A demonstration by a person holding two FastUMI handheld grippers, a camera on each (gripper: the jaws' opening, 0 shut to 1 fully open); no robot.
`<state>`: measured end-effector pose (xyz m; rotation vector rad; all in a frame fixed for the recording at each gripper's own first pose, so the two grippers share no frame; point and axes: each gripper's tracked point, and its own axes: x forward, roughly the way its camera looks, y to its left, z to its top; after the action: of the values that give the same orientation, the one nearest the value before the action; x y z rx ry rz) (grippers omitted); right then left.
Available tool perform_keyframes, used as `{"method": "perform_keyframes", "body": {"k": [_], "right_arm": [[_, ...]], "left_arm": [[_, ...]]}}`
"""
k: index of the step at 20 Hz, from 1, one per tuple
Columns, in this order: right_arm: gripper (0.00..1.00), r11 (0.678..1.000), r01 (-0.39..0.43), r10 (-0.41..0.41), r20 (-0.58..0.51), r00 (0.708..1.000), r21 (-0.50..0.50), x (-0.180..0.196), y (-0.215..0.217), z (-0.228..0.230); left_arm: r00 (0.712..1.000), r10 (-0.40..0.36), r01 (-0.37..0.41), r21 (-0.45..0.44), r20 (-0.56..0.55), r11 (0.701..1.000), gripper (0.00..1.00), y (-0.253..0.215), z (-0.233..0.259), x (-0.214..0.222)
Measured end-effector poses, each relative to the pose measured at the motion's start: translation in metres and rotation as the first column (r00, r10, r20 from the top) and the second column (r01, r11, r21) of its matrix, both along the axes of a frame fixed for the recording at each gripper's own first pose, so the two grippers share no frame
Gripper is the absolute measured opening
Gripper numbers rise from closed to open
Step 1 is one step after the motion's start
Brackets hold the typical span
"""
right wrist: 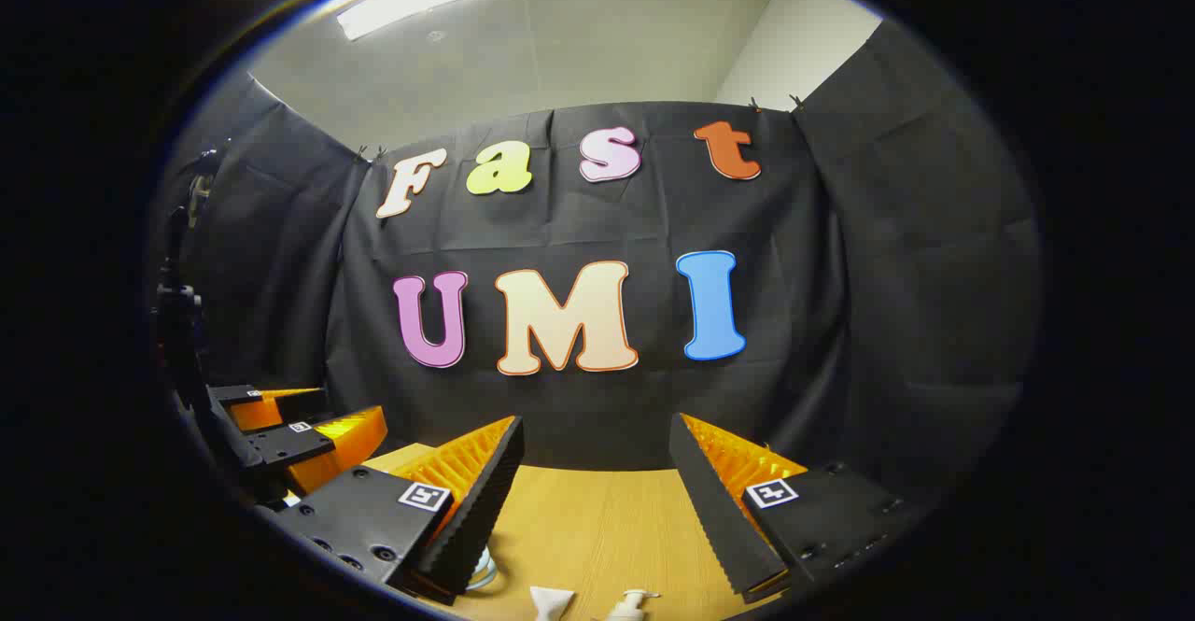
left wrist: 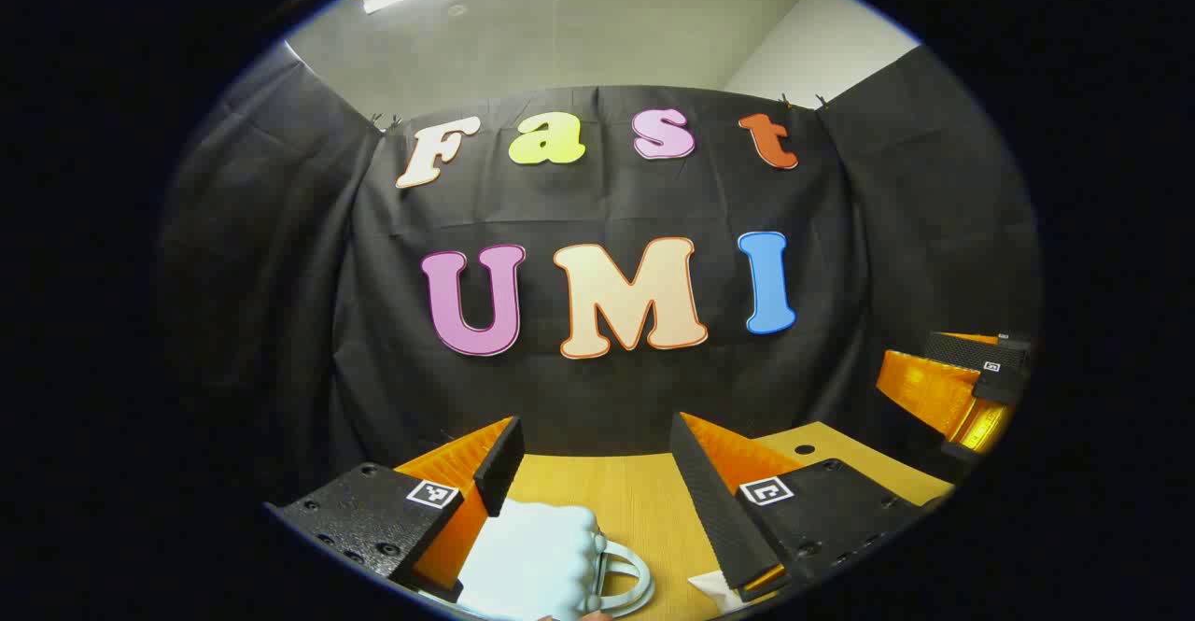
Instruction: First open the suitcase, pack the skin care products into it, and then close the suitcase.
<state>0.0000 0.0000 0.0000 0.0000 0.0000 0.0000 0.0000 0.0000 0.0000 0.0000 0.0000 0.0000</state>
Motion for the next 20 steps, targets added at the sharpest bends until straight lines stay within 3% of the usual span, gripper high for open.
{"method": "perform_keyframes", "body": {"k": [20], "right_arm": [[0.98,1.0,0.004,-0.004,0.004,1.0,-0.022,-0.001,-0.008,-0.003]], "left_arm": [[0.998,-0.058,0.059,0.022,-0.039,0.998,0.94,-0.021,-0.019,0.005]]}}
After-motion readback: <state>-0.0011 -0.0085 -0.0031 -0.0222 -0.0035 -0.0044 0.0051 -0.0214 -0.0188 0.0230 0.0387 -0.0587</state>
